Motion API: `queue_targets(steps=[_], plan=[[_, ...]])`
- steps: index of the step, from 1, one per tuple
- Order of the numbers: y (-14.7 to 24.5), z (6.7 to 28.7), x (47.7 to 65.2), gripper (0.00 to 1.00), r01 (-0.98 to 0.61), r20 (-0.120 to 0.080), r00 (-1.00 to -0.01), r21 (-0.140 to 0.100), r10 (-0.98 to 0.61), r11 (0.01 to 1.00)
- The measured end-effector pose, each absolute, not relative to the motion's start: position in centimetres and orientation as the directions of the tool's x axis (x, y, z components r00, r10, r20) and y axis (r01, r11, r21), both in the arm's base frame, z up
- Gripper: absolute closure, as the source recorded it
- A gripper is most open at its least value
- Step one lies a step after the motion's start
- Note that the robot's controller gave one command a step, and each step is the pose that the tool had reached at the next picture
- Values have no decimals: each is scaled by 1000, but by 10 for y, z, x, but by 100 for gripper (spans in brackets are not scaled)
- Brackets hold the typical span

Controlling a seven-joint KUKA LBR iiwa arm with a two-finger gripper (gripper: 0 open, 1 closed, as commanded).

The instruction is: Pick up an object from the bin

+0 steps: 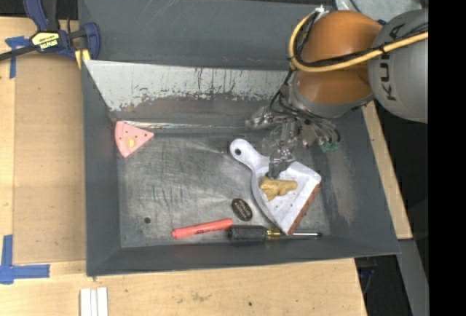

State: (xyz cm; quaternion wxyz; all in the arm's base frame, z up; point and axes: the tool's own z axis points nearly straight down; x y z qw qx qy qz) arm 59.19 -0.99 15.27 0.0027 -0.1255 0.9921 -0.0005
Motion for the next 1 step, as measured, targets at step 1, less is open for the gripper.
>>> queue_targets(steps=[1], plan=[[-8,177,585,0,-512,0,-859,0,-512,859]])
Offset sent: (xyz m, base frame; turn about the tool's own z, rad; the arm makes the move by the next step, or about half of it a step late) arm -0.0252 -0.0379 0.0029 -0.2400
